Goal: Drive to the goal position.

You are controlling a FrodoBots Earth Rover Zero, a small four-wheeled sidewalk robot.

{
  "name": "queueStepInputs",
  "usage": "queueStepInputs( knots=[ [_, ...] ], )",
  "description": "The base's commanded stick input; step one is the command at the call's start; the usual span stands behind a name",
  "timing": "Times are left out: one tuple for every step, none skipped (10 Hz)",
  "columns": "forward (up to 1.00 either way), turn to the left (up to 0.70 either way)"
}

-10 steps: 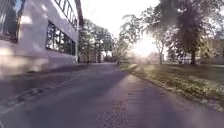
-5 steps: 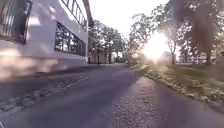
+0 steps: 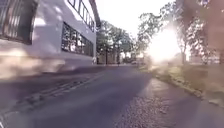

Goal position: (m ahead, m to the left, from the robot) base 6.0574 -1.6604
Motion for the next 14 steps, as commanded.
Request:
queueStepInputs(
  knots=[
    [0.7,0.0],
    [0.7,0.0],
    [0.7,0.0],
    [0.7,0.0],
    [0.7,0.0],
    [0.7,0.0],
    [0.7,0.0],
    [0.7,0.0],
    [0.7,0.0],
    [0.7,0.0],
    [0.7,0.0],
    [0.7,0.0],
    [0.7,0.0],
    [0.7,0.0]
  ],
)
